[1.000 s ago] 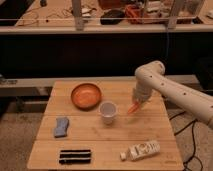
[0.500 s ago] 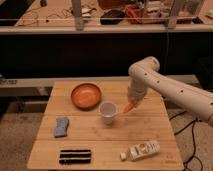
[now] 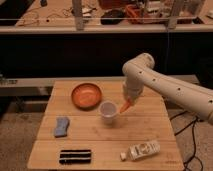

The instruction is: Place the pepper in the ceramic cup

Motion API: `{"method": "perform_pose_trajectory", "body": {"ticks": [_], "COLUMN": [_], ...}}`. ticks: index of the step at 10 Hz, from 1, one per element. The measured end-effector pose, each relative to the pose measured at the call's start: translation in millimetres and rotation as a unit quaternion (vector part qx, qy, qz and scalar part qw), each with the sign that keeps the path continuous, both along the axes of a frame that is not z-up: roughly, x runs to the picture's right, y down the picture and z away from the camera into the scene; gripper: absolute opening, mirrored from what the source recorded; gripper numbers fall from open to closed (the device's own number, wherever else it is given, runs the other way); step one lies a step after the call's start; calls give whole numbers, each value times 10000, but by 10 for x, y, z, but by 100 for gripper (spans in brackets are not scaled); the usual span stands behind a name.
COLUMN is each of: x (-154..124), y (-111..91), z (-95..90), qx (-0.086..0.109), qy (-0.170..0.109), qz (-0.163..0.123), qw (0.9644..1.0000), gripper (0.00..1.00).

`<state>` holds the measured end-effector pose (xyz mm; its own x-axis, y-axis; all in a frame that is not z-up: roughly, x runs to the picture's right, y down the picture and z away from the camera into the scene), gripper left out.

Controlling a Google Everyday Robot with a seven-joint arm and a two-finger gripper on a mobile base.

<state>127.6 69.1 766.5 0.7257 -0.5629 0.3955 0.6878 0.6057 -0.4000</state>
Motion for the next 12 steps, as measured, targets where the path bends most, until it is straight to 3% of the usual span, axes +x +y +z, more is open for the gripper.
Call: {"method": "perform_pose_trajectory", "body": {"ticks": [5,12], "x": [-422,-751], "y": [-59,-98], "z": [-37,-23], "qx": [108,179], "qy": [-55,-33], "qz": [-268,-446], "qw": [9996,9988], "gripper": [4,4]}}
